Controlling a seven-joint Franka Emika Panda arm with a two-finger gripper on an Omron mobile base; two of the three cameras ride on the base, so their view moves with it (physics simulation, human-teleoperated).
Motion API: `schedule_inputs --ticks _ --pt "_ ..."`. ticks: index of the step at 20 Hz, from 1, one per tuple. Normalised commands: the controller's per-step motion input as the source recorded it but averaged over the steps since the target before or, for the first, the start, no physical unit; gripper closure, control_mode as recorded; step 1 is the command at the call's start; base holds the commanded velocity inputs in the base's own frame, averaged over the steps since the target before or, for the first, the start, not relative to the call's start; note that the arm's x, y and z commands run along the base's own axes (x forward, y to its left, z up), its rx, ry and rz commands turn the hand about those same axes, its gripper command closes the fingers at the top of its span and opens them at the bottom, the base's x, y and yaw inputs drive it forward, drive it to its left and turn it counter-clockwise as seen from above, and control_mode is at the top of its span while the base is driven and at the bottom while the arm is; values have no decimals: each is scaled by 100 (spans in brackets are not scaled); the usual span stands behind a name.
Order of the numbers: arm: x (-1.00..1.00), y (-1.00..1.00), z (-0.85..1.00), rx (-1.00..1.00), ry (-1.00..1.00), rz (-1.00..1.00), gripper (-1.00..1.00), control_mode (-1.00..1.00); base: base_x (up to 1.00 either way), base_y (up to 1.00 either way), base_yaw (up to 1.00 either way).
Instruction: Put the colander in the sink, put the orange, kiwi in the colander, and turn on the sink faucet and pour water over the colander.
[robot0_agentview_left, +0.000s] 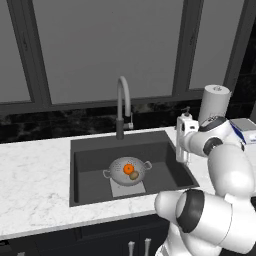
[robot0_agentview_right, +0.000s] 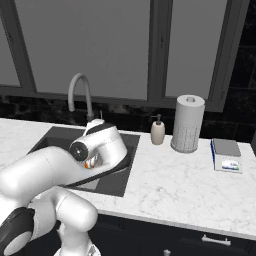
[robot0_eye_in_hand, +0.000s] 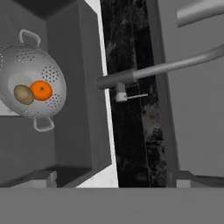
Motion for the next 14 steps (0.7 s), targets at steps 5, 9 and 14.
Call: schedule_inputs --ticks 5,9,14 --pt "20 -13 39 21 18 26 -100 -100 0 0 0" --pt "33 -13 49 25 15 32 -100 -100 0 0 0" --pt "25 -13 53 26 21 35 -100 -100 0 0 0"
